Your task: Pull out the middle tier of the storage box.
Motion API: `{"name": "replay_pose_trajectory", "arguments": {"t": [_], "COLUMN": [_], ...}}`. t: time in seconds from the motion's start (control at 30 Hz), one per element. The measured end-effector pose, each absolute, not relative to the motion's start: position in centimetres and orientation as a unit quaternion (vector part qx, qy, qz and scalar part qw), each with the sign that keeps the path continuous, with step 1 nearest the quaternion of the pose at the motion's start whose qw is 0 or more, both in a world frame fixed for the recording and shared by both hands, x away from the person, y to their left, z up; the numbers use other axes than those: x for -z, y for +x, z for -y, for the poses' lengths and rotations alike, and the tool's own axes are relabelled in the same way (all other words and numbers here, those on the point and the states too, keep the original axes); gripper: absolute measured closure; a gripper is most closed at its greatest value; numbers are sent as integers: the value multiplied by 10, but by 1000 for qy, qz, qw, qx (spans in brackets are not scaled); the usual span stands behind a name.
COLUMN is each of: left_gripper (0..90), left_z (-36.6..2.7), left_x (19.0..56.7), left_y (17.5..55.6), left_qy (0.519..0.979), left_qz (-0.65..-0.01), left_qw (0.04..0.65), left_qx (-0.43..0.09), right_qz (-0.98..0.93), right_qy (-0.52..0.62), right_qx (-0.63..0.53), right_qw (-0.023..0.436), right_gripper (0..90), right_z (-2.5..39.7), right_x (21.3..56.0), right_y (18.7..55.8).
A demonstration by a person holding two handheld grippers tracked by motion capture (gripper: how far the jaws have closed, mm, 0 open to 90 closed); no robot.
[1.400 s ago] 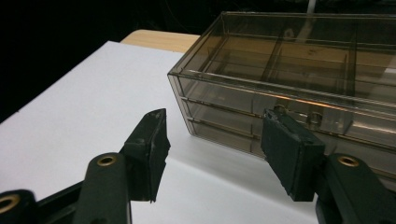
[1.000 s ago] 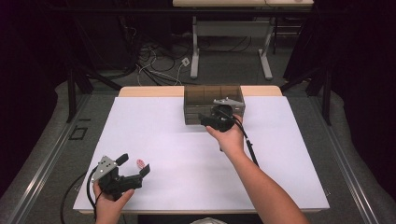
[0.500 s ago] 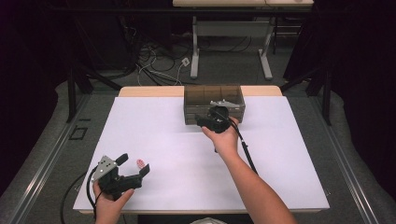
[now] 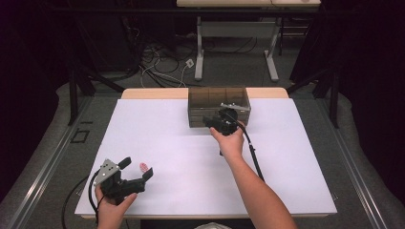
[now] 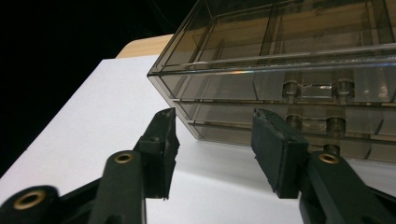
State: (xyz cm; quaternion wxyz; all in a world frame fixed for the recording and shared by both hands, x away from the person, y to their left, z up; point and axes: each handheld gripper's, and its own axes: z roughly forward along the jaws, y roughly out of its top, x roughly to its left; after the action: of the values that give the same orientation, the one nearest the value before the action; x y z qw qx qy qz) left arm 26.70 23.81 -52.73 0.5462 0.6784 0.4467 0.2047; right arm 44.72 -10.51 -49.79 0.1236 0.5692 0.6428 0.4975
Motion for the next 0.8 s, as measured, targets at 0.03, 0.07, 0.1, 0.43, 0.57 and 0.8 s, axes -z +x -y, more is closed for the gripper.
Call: {"name": "replay_pose_trajectory", "arguments": {"t": [0.03, 0.07, 0.1, 0.43, 0.57, 0.8], "left_gripper": [16, 16, 16, 21, 22, 23], "left_z": [-238, -238, -238, -238, -237, -237], "left_x": [527, 528, 528, 528, 528, 528], "left_y": [267, 267, 267, 268, 268, 267], "left_qy": [680, 680, 680, 681, 682, 683], "left_qz": [-446, -445, -445, -446, -446, -445], "left_qw": [545, 545, 545, 544, 544, 543], "left_qx": [-204, -204, -204, -203, -203, -202], "right_qz": [-643, -641, -641, -629, -616, -613], "right_qy": [569, 568, 568, 587, 598, 608], "right_qx": [-497, -502, -502, -503, -505, -498], "right_qw": [124, 115, 115, 86, 90, 78], "right_gripper": [521, 531, 531, 486, 472, 472], "right_z": [105, 108, 108, 118, 117, 114], "right_x": [498, 499, 499, 507, 510, 515], "right_y": [447, 448, 448, 455, 456, 457]}}
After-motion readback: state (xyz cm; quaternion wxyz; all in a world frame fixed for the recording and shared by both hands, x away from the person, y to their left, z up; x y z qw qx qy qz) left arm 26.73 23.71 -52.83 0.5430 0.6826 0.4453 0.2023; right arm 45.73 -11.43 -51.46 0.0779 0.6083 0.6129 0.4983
